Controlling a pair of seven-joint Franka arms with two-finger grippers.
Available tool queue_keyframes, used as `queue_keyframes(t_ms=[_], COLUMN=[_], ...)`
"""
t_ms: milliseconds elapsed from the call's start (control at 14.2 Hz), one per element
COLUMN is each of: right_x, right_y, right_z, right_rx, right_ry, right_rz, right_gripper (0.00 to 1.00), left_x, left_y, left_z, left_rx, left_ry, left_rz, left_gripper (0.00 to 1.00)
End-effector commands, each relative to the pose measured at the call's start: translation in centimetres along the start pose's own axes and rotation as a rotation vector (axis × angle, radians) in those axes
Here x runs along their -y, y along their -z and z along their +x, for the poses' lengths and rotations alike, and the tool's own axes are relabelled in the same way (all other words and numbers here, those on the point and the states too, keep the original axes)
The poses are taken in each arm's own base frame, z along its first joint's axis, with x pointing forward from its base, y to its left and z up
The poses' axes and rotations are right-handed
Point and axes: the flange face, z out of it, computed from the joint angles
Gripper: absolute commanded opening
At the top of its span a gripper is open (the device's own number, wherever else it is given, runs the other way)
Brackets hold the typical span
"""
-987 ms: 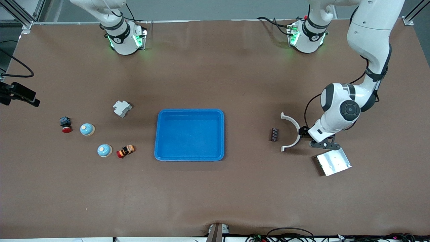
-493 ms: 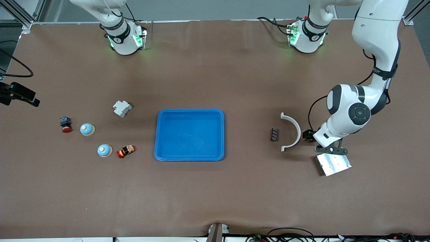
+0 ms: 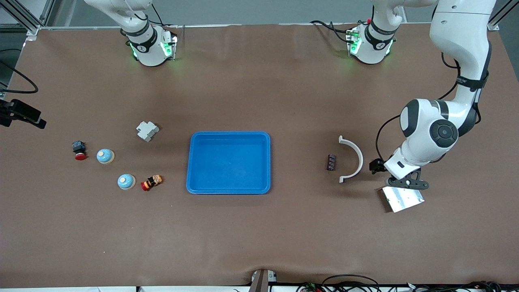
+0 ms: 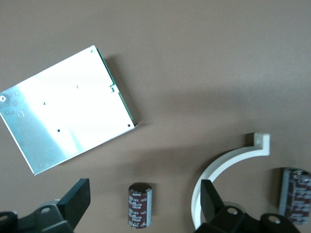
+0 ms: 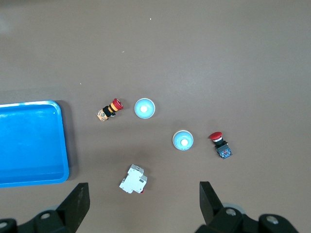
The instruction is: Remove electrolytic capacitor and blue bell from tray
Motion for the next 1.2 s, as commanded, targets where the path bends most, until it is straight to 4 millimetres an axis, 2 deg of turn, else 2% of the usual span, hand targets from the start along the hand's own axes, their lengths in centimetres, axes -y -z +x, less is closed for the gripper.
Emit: queue_keyframes(t_ms=[0, 282, 423, 564, 634, 846, 1128], right_x=[-0.3, -0.3, -0.3, -0.3, -0.3, -0.3, -0.4], right_y=[0.3, 0.3, 0.3, 0.3, 0.3, 0.3, 0.3], right_z=[-0.2, -0.3, -0.2, -0.2, -0.2, -0.2, -0.2], right_rx=[0.002, 0.002, 0.002, 0.0, 0.0, 0.001, 0.0], right_ry=[0.006, 0.008, 0.006, 0.006, 0.006, 0.006, 0.004], right_rz=[0.019, 0.019, 0.019, 0.021, 0.021, 0.027, 0.027], right_gripper=[1.0, 1.0, 1.0, 1.0, 1.0, 1.0, 1.0], left_x=[0.2, 0.1, -0.1, -0.3, -0.2, -0.2, 0.2], left_y=[2.2, 5.6, 7.1, 9.3, 10.7, 16.6, 22.5], left_z=[0.7, 3.2, 3.9, 4.4, 4.8, 5.2, 3.5], left_rx=[-0.001, 0.019, 0.015, 0.026, 0.044, 0.081, 0.073], left_ry=[0.056, 0.055, 0.055, 0.069, 0.072, 0.061, 0.062], left_rz=[-0.043, -0.051, -0.054, -0.057, -0.058, -0.056, -0.053], left_gripper=[1.0, 1.0, 1.0, 1.0, 1.0, 1.0, 1.0])
